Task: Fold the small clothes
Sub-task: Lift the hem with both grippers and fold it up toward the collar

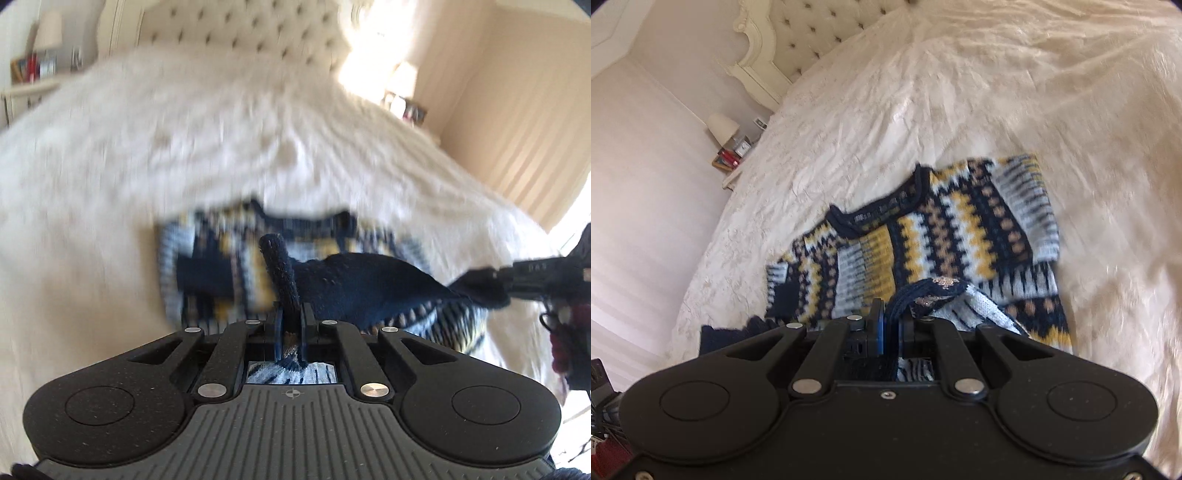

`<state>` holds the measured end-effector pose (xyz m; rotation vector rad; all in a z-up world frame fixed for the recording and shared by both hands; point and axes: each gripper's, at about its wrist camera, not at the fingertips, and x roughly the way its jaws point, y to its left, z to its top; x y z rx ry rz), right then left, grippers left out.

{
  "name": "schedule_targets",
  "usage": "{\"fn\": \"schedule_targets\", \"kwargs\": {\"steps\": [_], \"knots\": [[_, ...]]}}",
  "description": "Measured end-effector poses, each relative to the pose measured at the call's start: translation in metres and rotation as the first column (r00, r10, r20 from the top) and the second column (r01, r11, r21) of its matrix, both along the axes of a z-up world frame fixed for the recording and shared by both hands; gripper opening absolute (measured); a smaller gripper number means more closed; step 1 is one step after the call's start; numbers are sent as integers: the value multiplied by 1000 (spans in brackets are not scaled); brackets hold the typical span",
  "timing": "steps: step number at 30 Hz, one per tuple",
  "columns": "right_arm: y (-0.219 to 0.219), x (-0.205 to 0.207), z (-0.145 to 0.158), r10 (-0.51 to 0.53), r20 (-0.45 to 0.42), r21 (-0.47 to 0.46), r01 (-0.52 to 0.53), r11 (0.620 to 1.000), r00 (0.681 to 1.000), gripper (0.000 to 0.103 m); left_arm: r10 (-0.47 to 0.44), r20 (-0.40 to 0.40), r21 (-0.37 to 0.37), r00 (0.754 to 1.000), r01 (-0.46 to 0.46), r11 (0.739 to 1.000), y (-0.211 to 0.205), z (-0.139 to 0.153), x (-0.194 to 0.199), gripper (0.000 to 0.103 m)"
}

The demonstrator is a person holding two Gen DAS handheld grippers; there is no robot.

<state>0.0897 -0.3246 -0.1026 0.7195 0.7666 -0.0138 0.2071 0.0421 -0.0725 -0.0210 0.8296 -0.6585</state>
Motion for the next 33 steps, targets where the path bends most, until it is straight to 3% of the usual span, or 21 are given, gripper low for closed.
{"fn": "schedule_targets", "kwargs": {"steps": [5,10,17,22,25,29,30,33], "knots": [[-30,43,3,-55,27,37,54,998,998,14,31,20,-33,999,-31,999,-23,-1,60,8],[-48,94,-24,-81,-28,62,82,995,996,14,76,-19,-1,997,-76,997,-47,-28,117,8],[-57,150,-75,-78,-154,57,88,994,985,18,165,-103,118,981,-153,981,-52,-81,169,8],[-65,165,-99,-89,-213,67,105,992,973,22,204,-145,175,968,-178,968,-45,-101,187,8],[-68,168,-103,-98,-208,73,115,991,973,28,220,-190,164,957,-190,968,-37,-105,191,9],[-76,163,-94,-140,-132,71,151,986,981,60,213,-228,139,950,-185,973,-32,-104,189,12],[-78,161,-91,-159,-110,67,167,984,981,65,208,-237,128,949,-182,975,-31,-104,187,23],[-84,159,-83,-182,-83,45,186,982,980,66,195,-256,98,947,-175,980,-31,-102,183,30]]}}
